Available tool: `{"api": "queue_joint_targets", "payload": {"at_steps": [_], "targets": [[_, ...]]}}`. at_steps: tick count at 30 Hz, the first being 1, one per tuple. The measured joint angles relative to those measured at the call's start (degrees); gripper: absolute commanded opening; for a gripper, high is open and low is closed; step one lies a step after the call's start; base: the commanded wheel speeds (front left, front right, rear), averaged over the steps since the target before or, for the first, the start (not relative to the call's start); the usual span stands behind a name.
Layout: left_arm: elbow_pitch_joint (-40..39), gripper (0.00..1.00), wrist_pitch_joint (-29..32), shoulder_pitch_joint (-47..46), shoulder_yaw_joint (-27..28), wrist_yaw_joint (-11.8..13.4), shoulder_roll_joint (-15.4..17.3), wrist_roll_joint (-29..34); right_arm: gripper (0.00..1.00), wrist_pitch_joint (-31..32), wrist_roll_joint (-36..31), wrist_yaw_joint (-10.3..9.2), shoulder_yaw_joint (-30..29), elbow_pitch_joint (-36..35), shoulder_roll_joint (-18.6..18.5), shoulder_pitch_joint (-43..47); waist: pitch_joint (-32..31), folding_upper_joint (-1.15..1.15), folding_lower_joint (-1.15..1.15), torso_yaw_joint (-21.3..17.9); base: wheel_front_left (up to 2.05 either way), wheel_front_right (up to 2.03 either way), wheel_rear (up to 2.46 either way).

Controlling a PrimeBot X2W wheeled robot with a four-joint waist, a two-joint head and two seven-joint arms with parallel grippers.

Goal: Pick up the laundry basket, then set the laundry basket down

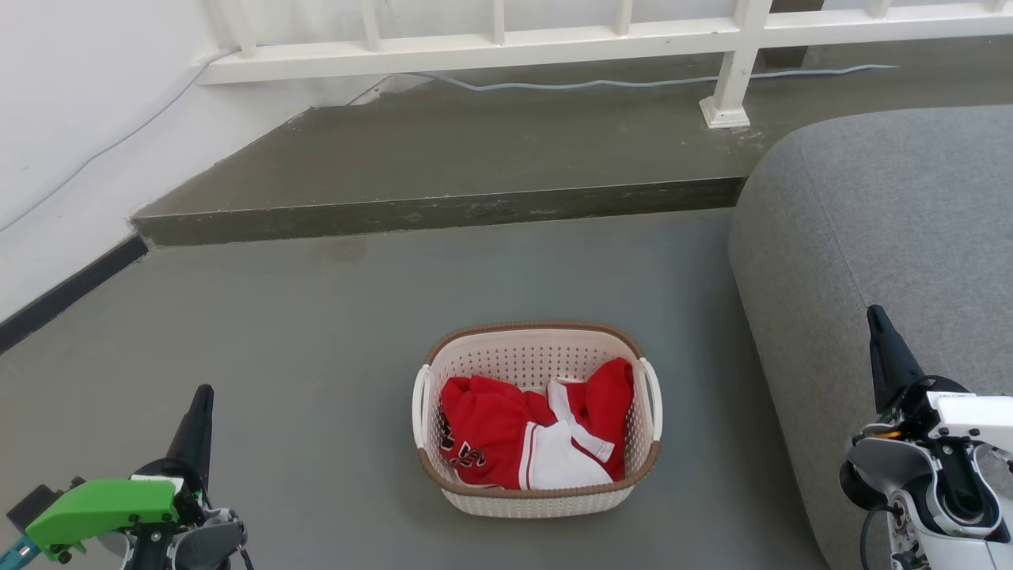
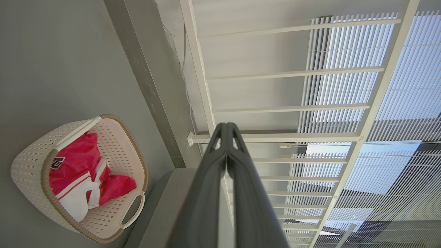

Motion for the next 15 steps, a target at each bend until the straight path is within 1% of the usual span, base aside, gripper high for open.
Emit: {"api": "queue_joint_targets", "payload": {"at_steps": [8,9,15], "targets": [[0.0,0.0,0.0,0.0,0.01,0.0,0.0,0.0,0.0,0.0,0.0,0.01,0.0,0.0,0.0,0.0,0.0,0.0,0.0,0.0,0.0,0.0,0.0],[0.0,1.0,0.0,0.0,0.02,0.0,0.0,0.0,1.0,0.0,0.0,0.01,0.0,0.0,0.0,0.0,0.0,0.0,0.0,0.0,0.0,0.0,0.0],[2.43,1.0,-0.02,1.97,-0.56,0.0,-1.12,0.0,1.0,-0.07,-0.01,-0.09,0.18,2.38,1.25,2.4,0.02,0.0,0.0,0.0,0.0,0.0,0.0]]}}
